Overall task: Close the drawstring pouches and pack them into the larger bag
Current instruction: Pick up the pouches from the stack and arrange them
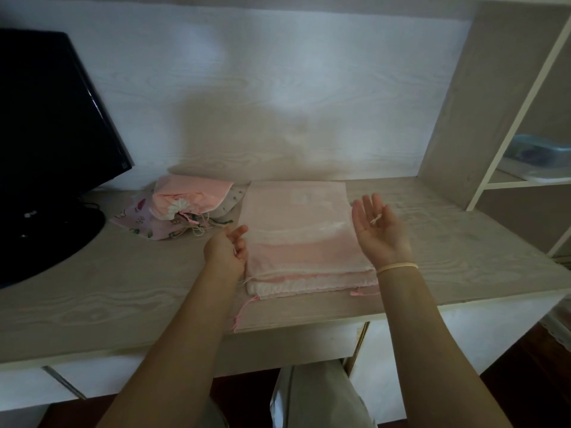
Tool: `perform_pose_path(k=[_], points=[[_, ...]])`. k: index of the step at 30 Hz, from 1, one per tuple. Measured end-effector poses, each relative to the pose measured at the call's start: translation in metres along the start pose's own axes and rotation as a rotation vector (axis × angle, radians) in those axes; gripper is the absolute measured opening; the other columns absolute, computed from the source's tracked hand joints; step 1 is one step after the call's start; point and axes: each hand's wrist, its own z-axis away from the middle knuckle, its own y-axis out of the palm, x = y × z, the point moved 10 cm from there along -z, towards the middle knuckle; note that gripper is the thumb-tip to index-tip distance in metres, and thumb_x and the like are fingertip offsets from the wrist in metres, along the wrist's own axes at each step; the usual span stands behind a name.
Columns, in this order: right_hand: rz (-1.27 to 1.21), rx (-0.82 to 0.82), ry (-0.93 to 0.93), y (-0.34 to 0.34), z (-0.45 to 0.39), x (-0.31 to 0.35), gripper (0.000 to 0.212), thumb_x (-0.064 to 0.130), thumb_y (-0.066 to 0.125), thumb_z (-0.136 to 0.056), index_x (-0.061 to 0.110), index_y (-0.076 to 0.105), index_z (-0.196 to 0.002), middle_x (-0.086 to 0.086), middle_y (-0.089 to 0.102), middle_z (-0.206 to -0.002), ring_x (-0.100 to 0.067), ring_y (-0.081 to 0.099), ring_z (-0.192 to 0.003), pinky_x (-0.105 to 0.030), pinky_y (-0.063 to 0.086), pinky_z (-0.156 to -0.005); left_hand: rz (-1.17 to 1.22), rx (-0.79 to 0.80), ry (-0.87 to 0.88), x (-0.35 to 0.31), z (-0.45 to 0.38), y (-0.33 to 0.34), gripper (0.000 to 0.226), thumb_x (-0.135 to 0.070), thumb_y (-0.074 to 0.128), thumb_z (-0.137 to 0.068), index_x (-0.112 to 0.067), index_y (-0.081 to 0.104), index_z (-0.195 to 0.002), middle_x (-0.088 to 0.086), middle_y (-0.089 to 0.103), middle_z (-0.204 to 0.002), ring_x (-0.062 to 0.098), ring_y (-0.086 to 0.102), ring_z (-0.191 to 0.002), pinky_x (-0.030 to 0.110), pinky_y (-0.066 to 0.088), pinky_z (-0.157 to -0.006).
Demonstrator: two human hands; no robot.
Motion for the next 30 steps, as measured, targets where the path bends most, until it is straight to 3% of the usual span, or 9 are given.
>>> perform_pose_path(k=[3,7,10,13,17,21,24,27,30], points=[[0.339,-0.154,-0.189,-0.012,-0.006,0.025,0.036,0.025,0.030,-0.106,0.012,0.058,-0.124,-0.006,0.044,-0.140,-0.017,0.045,-0.123,-0.028,0.039,-0.101,-0.043,-0.140,0.076,-0.011,-0.002,-0.013,0.030,-0.006,0.031,-0.100,-0.007,0.049,-0.125,0.003,0.065,-0.060,0.004,0.027,-0.025,0.011,0.014,-0.030],[1.019,-0.379,-0.471,-0.014,0.018,0.068,0.029,0.022,0.045,-0.097,0.017,0.067,-0.115,-0.011,0.060,-0.115,-0.007,0.052,-0.081,-0.022,0.047,-0.081,-0.133,-0.277,0.166,-0.029,-0.008,-0.039,0.031,-0.005,0.031,-0.101,-0.004,0.053,-0.122,0.002,0.063,-0.050,0.004,0.033,-0.023,0.009,0.020,-0.029],[1.402,-0.216,-0.562,0.016,0.022,0.052,0.029,0.019,0.044,-0.096,0.013,0.073,-0.101,-0.006,0.067,-0.110,-0.016,0.058,-0.100,-0.022,0.038,-0.080,-0.124,-0.183,0.284,-0.036,0.000,-0.020,0.023,-0.006,0.035,-0.102,-0.010,0.049,-0.120,0.011,0.066,-0.070,0.009,0.054,-0.033,0.015,0.035,-0.034],[1.823,-0.128,-0.569,0.029,0.011,0.031,0.031,0.019,0.043,-0.098,0.008,0.071,-0.098,-0.012,0.068,-0.112,-0.029,0.059,-0.105,-0.031,0.041,-0.086,-0.128,-0.064,0.354,-0.038,0.011,0.012,0.027,-0.001,0.036,-0.100,0.000,0.056,-0.118,0.012,0.063,-0.079,0.016,0.064,-0.054,0.020,0.049,-0.043],[2.349,-0.025,-0.524,0.028,0.002,0.000,0.033,0.023,0.037,-0.102,0.002,0.062,-0.097,-0.022,0.066,-0.102,-0.037,0.060,-0.095,-0.039,0.044,-0.083,-0.593,0.047,0.502,-0.045,0.015,0.040,0.027,-0.013,0.042,-0.099,-0.010,0.069,-0.102,0.007,0.067,-0.102,0.023,0.063,-0.100,0.028,0.053,-0.085],[2.420,0.001,-0.500,0.026,0.002,-0.010,0.038,0.026,0.035,-0.103,0.001,0.064,-0.096,-0.021,0.067,-0.097,-0.036,0.062,-0.092,-0.037,0.045,-0.079,-1.383,0.072,0.808,-0.048,0.034,0.067,0.030,-0.019,0.035,-0.102,-0.009,0.063,-0.099,0.012,0.066,-0.108,0.029,0.060,-0.100,0.037,0.045,-0.083],[2.331,0.026,-0.454,0.026,0.000,-0.011,0.042,0.028,0.037,-0.102,0.005,0.057,-0.073,-0.013,0.057,-0.072,-0.029,0.054,-0.071,-0.032,0.039,-0.066,-1.747,0.054,0.913,-0.042,0.044,0.079,0.026,-0.021,0.030,-0.104,-0.010,0.049,-0.090,0.018,0.064,-0.098,0.035,0.059,-0.091,0.039,0.039,-0.076],[2.231,0.025,-0.435,0.027,-0.001,-0.011,0.046,0.034,0.046,-0.098,0.012,0.040,-0.058,-0.003,0.039,-0.055,-0.018,0.037,-0.051,-0.030,0.029,-0.051,-1.947,0.025,0.960,-0.037,0.045,0.081,0.025,-0.021,0.029,-0.105,-0.011,0.050,-0.095,0.019,0.066,-0.098,0.037,0.062,-0.091,0.037,0.035,-0.073],[2.225,0.016,-0.492,0.028,-0.002,-0.012,0.044,0.036,0.052,-0.096,0.016,0.039,-0.060,0.000,0.041,-0.057,-0.016,0.038,-0.053,-0.029,0.028,-0.050,-2.020,-0.042,1.003,-0.036,0.046,0.082,0.036,-0.027,0.028,-0.105,-0.008,0.059,-0.099,0.016,0.069,-0.096,0.034,0.064,-0.087,0.034,0.036,-0.067]])
